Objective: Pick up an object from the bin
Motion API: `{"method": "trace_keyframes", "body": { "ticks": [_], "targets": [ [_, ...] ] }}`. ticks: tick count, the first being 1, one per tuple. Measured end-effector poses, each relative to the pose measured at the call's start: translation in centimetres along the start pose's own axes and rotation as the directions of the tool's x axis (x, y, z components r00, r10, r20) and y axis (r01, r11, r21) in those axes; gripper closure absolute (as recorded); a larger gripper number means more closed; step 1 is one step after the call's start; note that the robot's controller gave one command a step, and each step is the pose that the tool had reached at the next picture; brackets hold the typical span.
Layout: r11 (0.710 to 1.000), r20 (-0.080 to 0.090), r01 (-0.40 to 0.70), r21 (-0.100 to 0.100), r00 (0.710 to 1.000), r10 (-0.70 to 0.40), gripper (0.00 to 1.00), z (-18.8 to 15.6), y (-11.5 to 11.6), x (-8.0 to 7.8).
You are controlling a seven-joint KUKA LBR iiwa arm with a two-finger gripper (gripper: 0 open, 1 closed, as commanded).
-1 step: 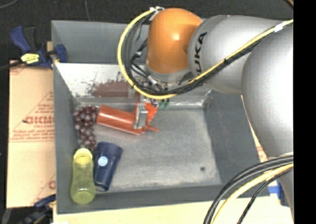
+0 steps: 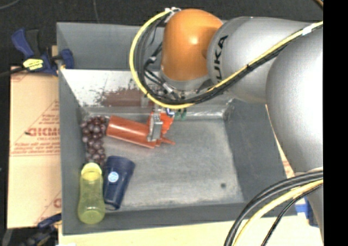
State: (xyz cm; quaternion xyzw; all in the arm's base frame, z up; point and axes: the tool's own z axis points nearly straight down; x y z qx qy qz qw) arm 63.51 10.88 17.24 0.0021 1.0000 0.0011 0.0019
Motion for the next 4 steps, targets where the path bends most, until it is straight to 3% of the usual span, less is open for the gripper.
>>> {"method": "trace_keyframes", "body": {
  "ticks": [1,2,3,4],
  "targets": [
    [0.996,0.001,0.092,-0.001,0.996,-0.092,0.0,-2.6,4.5,3.2],
    [0.98,0.005,0.199,0.002,0.98,-0.199,0.0,7.1,1.3,1.2],
    [0.993,0.007,0.12,-0.002,0.993,-0.12,0.0,6.5,0.9,2.6],
    [0.983,0.006,0.182,0.004,0.983,-0.182,0.0,10.4,-0.6,-1.7]
  ]
}}
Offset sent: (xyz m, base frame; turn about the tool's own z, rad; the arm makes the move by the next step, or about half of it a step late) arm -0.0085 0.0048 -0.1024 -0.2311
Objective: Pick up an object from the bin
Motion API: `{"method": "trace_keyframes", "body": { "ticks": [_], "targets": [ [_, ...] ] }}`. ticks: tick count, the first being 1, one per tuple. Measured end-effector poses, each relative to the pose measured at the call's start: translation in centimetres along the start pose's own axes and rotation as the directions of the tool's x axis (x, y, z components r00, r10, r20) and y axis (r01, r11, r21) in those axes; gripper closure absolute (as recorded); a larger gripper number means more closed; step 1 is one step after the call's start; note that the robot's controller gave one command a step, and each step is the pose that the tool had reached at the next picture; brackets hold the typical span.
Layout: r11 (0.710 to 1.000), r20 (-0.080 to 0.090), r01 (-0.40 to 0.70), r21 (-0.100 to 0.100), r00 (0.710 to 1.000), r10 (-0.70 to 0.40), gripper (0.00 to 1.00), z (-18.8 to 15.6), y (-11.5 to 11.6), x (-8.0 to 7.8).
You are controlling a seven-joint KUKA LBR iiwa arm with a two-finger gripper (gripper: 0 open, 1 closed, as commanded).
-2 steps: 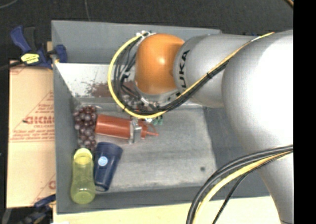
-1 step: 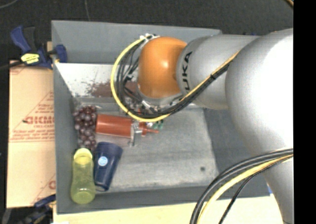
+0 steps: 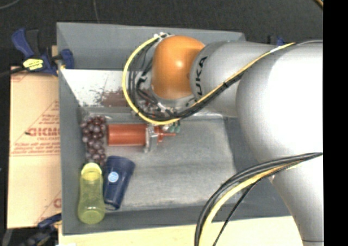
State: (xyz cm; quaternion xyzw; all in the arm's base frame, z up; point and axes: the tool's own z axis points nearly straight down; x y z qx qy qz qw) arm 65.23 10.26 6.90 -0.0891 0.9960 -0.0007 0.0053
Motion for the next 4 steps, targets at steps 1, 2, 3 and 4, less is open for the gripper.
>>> {"method": "trace_keyframes", "body": {
  "ticks": [1,2,3,4],
  "targets": [
    [0.996,0.008,-0.089,-0.007,0.996,0.089,0.0,-3.2,1.6,1.7],
    [0.999,0.007,-0.032,-0.003,0.999,0.033,0.0,-2.4,1.5,1.3],
    [0.994,0.011,-0.11,-0.007,0.994,0.11,1.0,-1.0,1.7,1.3],
    [0.994,0.011,-0.11,-0.007,0.994,0.11,1.0,-1.0,1.7,1.3]
  ]
}}
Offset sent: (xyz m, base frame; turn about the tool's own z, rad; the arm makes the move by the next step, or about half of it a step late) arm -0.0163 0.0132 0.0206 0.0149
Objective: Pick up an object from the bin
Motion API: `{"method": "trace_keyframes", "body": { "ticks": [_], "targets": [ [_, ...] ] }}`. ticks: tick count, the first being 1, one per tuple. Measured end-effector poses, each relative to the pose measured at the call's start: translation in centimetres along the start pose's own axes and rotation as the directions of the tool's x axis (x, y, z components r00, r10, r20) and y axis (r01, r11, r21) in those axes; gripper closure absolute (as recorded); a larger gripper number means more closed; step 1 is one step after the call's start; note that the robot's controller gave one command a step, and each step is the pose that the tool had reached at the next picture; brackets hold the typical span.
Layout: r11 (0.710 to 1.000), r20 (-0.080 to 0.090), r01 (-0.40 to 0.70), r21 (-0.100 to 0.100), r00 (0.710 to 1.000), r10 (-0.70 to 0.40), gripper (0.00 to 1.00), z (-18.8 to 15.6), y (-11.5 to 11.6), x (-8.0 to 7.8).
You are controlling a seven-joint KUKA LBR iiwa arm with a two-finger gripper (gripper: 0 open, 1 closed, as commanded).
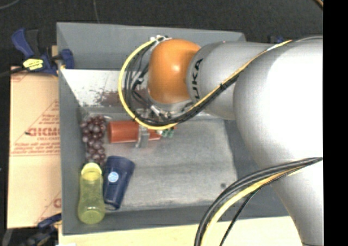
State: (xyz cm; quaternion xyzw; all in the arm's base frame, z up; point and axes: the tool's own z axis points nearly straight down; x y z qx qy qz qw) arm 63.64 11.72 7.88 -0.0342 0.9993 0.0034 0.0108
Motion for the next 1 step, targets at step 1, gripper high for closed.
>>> {"method": "trace_keyframes", "body": {
  "ticks": [1],
  "targets": [
    [0.999,-0.001,0.049,0.002,0.999,-0.049,1.0,-0.75,-2.12,0.49]
  ]
}}
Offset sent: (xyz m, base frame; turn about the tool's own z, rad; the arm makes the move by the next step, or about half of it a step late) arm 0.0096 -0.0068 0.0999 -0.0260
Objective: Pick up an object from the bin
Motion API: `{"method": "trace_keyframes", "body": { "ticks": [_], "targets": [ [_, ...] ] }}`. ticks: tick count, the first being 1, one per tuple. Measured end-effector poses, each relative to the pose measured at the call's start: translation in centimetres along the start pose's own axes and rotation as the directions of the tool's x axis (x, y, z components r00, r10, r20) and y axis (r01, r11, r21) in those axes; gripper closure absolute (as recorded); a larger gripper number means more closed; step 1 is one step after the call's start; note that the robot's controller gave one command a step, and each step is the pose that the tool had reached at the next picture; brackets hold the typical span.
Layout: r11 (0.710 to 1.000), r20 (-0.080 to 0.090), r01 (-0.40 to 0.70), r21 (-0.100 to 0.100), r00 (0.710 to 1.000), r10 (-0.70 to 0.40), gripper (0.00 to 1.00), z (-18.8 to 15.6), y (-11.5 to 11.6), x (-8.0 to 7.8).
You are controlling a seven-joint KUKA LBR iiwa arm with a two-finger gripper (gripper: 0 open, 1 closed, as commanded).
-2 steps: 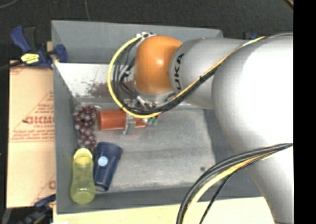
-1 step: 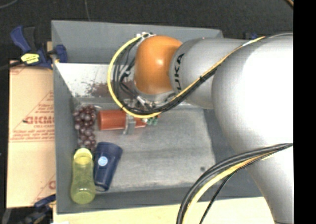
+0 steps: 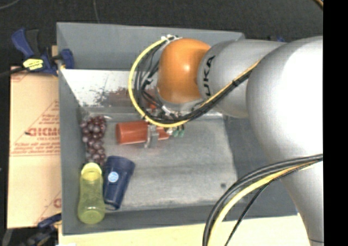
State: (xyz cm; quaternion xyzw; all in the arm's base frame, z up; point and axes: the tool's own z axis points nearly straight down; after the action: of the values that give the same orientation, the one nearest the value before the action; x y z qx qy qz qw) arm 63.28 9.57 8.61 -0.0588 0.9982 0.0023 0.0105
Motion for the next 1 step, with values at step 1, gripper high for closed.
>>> {"method": "trace_keyframes", "body": {
  "ticks": [1],
  "targets": [
    [1.0,0.012,-0.021,-0.003,1.0,0.021,1.0,-9.85,1.3,-2.05]
  ]
}}
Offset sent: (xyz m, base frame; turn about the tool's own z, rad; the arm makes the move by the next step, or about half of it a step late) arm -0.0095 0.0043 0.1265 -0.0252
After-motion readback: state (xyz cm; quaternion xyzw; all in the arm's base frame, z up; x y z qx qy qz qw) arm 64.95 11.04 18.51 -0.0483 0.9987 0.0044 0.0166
